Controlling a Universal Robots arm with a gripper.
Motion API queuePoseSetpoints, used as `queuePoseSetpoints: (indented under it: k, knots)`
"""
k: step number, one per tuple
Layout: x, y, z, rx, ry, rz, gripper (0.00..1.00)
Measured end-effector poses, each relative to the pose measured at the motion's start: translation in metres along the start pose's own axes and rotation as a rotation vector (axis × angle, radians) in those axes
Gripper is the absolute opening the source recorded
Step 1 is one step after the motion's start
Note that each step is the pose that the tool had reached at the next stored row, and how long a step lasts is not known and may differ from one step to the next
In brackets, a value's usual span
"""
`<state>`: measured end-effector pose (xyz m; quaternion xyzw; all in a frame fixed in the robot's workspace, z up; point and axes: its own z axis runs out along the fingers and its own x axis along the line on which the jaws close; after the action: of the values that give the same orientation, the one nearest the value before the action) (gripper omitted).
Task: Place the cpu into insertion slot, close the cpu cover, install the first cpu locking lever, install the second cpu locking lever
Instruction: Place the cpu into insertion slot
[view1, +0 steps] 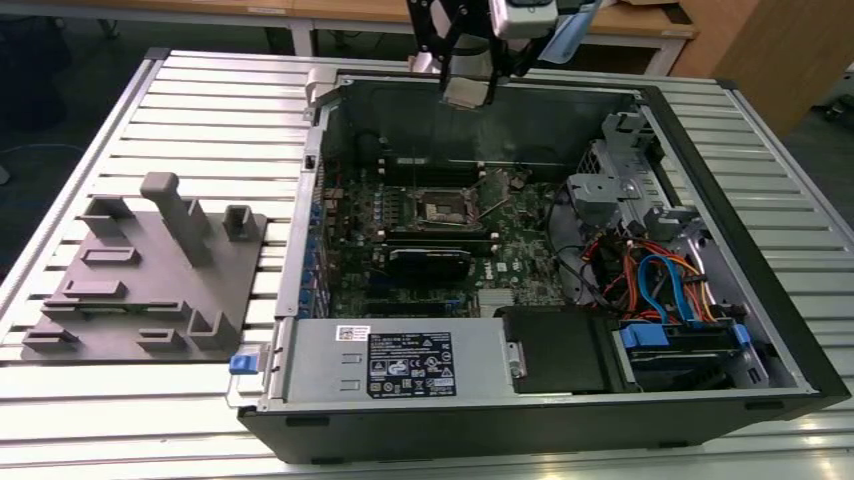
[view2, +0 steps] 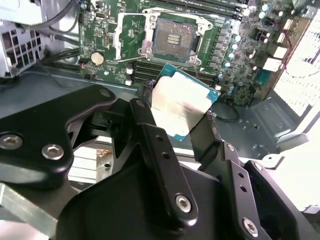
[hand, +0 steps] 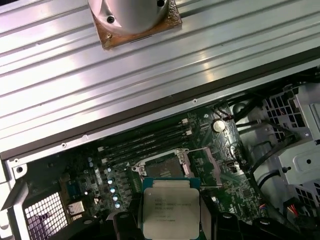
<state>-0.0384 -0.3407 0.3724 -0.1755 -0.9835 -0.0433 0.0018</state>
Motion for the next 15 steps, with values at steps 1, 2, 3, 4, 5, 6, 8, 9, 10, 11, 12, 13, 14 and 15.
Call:
queuePoseSetpoints:
  k: [1, 2, 3, 4, 5, 6, 8, 9, 10, 11, 12, 13, 14, 15]
  knots:
    - [0.0000, 0.0000, 0.0001, -0.0002, -0.0011, 0.012, 0.54]
    - [0.0000, 0.0000, 0.0002, -0.0005, -0.0024, 0.027, 0.54]
    - [0.0000, 0.0000, 0.0003, -0.0009, -0.0039, 0.045, 0.54]
    - [0.0000, 0.0000, 0.0004, -0.0013, -0.0055, 0.064, 0.54]
    - [0.0000, 0.0000, 0.0005, -0.0016, -0.0070, 0.081, 0.54]
    - [0.0000, 0.0000, 0.0006, -0.0019, -0.0085, 0.099, 0.54]
    - [0.0000, -0.0001, 0.0007, -0.0022, -0.0097, 0.115, 0.54]
    - [0.0000, 0.0000, 0.0006, -0.0022, -0.0098, 0.115, 0.54]
    - [0.0000, 0.0000, 0.0007, -0.0022, -0.0098, 0.115, 0.54]
    - [0.0000, -0.0001, 0.0006, -0.0022, -0.0098, 0.115, 0.54]
    - [0.0000, -0.0001, 0.0006, -0.0022, -0.0098, 0.115, 0.54]
    - [0.0000, -0.0001, 0.0007, -0.0023, -0.0098, 0.115, 0.54]
    - [0.0000, -0.0001, 0.0007, -0.0022, -0.0098, 0.115, 0.54]
    - [0.0000, -0.0001, 0.0007, -0.0022, -0.0098, 0.115, 0.54]
